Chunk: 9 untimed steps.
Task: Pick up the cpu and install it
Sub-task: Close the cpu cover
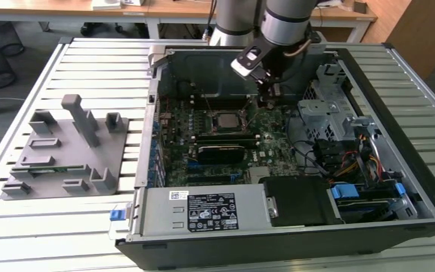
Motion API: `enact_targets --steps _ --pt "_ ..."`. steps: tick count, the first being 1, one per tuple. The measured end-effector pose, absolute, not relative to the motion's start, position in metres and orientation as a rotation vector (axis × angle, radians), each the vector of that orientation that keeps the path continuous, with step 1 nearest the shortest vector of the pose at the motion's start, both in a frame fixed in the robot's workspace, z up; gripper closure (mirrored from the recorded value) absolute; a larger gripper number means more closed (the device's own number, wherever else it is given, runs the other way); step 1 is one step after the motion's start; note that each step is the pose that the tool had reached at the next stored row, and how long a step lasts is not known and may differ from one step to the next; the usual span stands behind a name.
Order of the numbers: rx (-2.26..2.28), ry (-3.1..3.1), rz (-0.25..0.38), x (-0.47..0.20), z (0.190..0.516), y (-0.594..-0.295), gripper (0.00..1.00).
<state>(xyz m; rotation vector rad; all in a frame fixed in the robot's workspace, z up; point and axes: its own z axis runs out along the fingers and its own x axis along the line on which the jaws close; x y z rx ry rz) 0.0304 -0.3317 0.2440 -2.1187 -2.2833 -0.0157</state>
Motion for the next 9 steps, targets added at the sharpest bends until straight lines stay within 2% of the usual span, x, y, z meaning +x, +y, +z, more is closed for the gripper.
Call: enact_targets --steps 9 --pt "-2.119 -2.283 -0.016 -0.001 0.244 -0.332 0.89"
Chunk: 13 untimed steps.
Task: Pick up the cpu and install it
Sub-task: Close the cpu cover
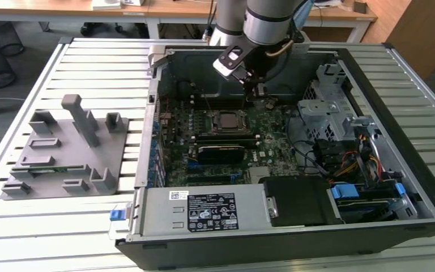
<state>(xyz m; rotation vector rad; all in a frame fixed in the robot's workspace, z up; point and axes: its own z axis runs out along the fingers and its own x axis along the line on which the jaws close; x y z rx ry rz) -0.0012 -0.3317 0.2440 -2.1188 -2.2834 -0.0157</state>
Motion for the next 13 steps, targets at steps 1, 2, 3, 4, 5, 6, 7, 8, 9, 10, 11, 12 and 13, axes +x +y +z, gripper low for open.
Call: enact_targets --steps 1,2,3,4,5,6,7,8,9,10,11,12,13 --pt "-2.119 -2.283 -0.015 -0.002 0.244 -0.332 0.89" --pt "-2.119 -2.283 -0.016 -0.003 0.244 -0.332 0.89" --pt "-2.119 -2.283 -0.015 -0.003 0.244 -0.332 0.89" --pt "-2.119 -2.283 -0.016 -0.007 0.243 -0.332 0.89" --pt "-2.119 -2.283 -0.016 -0.008 0.243 -0.332 0.89" --pt "-2.119 -2.283 -0.016 -0.010 0.243 -0.332 0.89" --pt "-2.119 -2.283 -0.016 -0.012 0.243 -0.332 0.89" --pt "-2.119 -2.283 -0.016 -0.021 0.242 -0.332 0.89" --pt "-2.119 -2.283 -0.015 -0.037 0.242 -0.332 0.89" --pt "-2.119 -2.283 -0.016 -0.037 0.242 -0.332 0.89" --pt "-2.119 -2.283 -0.015 -0.037 0.242 -0.332 0.89" --pt "-2.119 -2.284 -0.015 -0.037 0.242 -0.332 0.89" --pt "-2.119 -2.284 -0.015 -0.037 0.242 -0.332 0.89"
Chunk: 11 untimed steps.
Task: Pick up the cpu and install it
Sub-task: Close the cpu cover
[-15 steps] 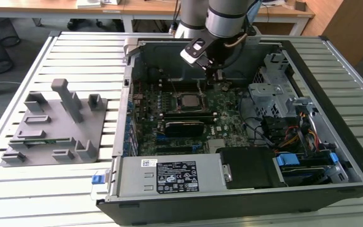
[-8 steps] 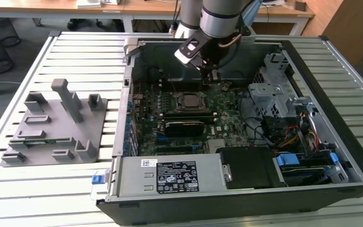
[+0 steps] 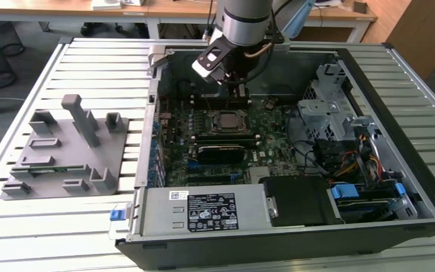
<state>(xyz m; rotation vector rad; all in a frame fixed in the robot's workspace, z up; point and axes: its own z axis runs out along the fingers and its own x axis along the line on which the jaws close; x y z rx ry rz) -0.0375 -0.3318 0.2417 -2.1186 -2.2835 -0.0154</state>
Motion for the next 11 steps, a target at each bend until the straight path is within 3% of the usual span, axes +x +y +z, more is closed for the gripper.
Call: enact_targets --steps 11 --pt "-2.117 -2.285 -0.016 -0.051 0.231 -0.340 0.89"
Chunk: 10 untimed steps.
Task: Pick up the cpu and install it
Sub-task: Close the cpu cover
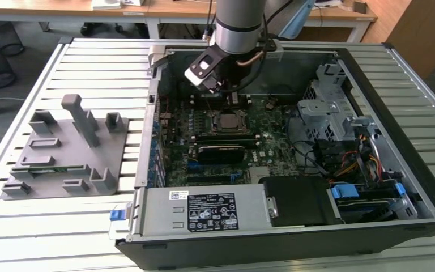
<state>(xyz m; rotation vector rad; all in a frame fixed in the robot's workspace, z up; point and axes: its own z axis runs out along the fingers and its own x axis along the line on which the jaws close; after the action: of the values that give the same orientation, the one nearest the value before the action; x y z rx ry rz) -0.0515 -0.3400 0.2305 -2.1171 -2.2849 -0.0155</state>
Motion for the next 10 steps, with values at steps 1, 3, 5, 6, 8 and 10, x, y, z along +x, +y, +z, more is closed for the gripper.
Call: enact_targets --steps 1,3,5,6,8,10 --pt "-2.117 -2.285 -0.016 -0.052 0.230 -0.340 0.89" --pt "-2.117 -2.285 -0.016 -0.057 0.226 -0.341 0.89" --pt "-2.117 -2.285 -0.016 -0.058 0.225 -0.341 0.89" --pt "-2.117 -2.285 -0.015 -0.058 0.223 -0.341 0.89" --pt "-2.117 -2.285 -0.016 -0.060 0.218 -0.341 0.89" --pt "-2.116 -2.285 -0.016 -0.062 0.211 -0.341 0.89"
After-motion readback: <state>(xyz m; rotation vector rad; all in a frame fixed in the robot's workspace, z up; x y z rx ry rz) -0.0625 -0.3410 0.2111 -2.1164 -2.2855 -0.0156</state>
